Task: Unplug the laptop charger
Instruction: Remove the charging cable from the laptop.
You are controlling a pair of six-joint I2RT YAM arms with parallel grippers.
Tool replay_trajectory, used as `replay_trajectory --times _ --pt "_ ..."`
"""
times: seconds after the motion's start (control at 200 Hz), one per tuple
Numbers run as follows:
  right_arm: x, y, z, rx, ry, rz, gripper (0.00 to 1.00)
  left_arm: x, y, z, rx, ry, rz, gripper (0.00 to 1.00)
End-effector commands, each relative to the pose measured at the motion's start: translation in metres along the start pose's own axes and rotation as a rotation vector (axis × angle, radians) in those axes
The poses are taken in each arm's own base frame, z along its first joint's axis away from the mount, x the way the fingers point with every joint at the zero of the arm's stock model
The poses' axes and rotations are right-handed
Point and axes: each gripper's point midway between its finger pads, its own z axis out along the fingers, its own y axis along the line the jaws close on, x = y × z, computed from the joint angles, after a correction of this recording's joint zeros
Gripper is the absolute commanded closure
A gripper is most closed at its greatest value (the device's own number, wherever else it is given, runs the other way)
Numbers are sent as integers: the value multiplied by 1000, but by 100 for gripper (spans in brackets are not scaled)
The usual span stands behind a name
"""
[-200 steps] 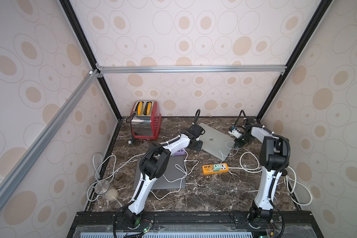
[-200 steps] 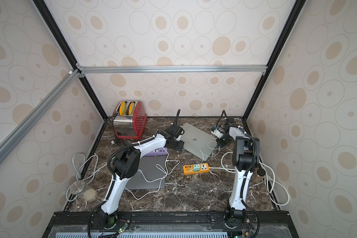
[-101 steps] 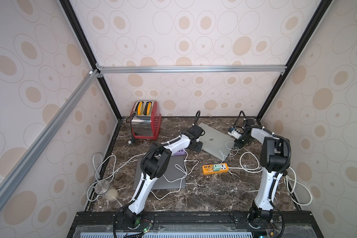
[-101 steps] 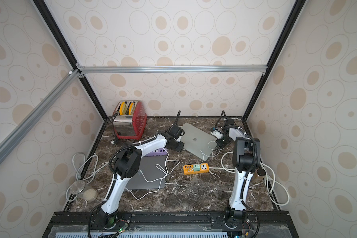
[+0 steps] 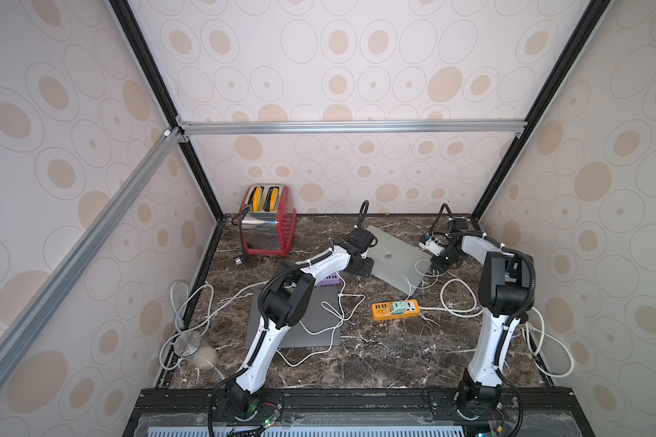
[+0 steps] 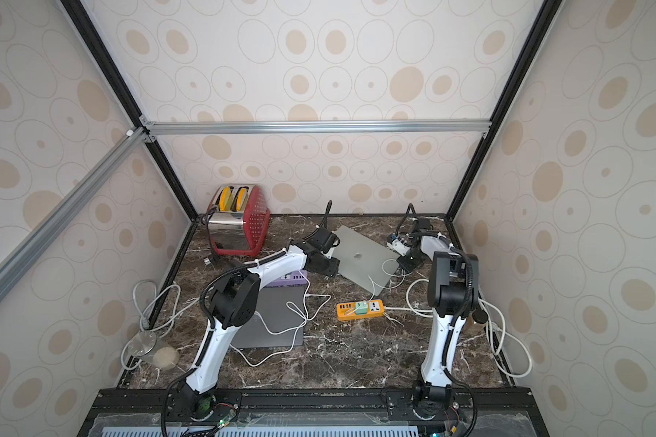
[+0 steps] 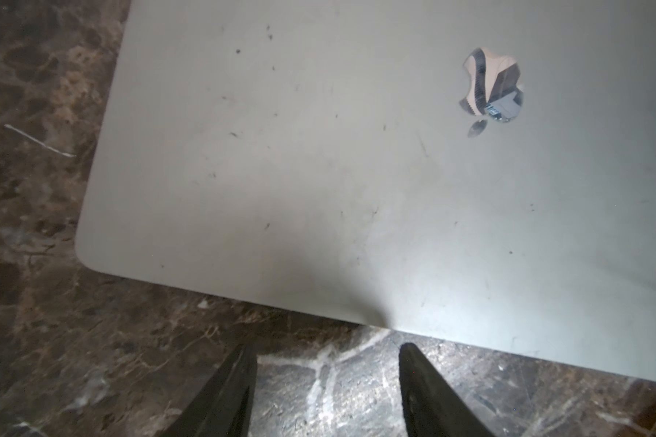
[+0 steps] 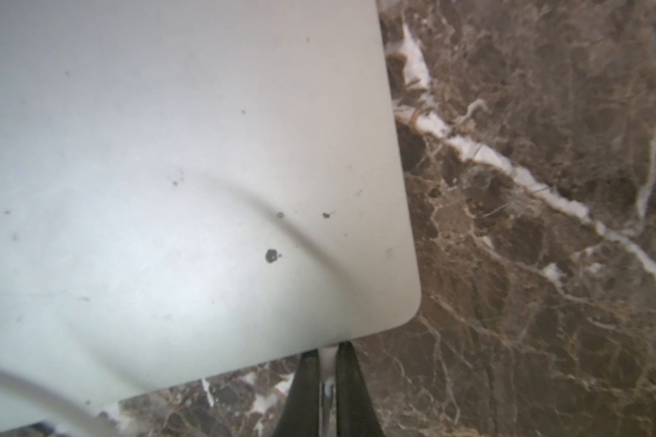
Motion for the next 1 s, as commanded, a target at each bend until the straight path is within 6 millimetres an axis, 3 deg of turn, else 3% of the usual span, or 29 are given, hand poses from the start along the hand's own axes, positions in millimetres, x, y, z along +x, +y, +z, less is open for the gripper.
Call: replay_trajectory --times 0.0,0.541,0.721,0.866,0.991 --pt "39 12 0 -56 130 13 96 -1 -6 3 12 7 -8 38" --pt "32 12 -43 -24 54 119 96 -8 -12 0 40 -15 -18 38" --pt "39 16 -59 40 35 258 93 -19 -17 -28 72 -82 -8 38" --pt "66 24 -55 72 145 351 92 -24 -25 -59 109 -123 13 38" --pt "74 30 -51 88 173 379 93 -19 -40 -86 152 -141 45 38"
